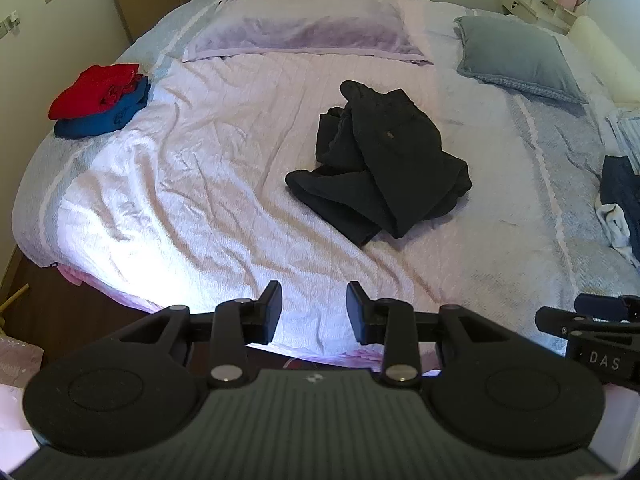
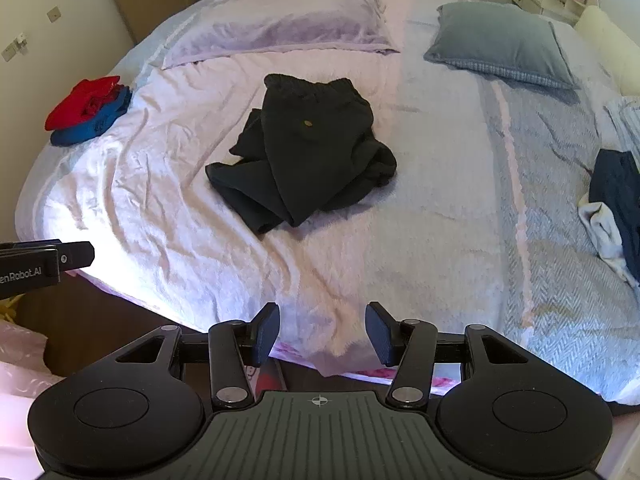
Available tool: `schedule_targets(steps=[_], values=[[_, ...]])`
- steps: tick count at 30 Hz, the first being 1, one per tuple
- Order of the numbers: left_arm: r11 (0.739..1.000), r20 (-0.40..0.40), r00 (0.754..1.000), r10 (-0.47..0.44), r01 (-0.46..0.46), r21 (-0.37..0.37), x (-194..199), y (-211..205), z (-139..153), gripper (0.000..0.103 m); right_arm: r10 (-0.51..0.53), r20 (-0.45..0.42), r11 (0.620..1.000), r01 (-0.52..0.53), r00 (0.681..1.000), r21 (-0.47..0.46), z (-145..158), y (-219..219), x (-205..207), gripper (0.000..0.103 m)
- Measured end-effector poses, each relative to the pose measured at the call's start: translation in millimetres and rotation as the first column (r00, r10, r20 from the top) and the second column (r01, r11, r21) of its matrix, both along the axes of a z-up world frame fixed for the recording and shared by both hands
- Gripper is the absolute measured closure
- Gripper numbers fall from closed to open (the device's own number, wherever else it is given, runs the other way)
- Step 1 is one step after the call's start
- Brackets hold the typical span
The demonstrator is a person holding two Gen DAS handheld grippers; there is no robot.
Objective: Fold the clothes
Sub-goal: 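Move both open grippers toward the black trousers on the sheet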
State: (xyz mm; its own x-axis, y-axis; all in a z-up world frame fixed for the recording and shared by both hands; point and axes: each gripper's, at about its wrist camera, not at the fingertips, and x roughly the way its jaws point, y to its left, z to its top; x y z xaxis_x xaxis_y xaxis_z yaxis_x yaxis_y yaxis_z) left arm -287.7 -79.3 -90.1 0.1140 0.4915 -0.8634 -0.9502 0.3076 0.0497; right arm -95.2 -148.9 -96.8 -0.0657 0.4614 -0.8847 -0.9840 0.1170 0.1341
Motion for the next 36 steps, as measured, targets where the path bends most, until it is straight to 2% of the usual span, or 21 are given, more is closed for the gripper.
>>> schedule_targets(steps=[11, 18, 25, 36], values=[[0.999, -0.001, 0.999, 0.034, -0.034, 0.005, -9.9, 11.3, -1.6, 0.072, 0.006, -0.017, 1.000, -0.006, 1.000, 0.002, -5.1, 16.7, 2.1, 0.052], [0.995, 0.016, 0.995, 0.095, -0.095, -0.010, -36.1, 44.4, -6.8, 0.072, -0.011, -0.007, 1.000, 0.011, 1.000, 0.016, -2.5, 39.0, 0.6, 0.052], [0.994, 0.024, 0.996, 0.088, -0.086, -0.072, -45.7, 112.3, -29.4, 0.072, -0.110, -0.003, 0.992, 0.110, 0.994, -0.064, -25.1, 75.5, 9.7, 0.052], [0.991, 0.043, 0.999, -0.007, 0.012, -0.134, -53.8, 245.4, -54.0, 0.071, -0.226, 0.070, 0.967, 0.232, 0.972, -0.103, -38.1, 180.9, 2.1, 0.052]])
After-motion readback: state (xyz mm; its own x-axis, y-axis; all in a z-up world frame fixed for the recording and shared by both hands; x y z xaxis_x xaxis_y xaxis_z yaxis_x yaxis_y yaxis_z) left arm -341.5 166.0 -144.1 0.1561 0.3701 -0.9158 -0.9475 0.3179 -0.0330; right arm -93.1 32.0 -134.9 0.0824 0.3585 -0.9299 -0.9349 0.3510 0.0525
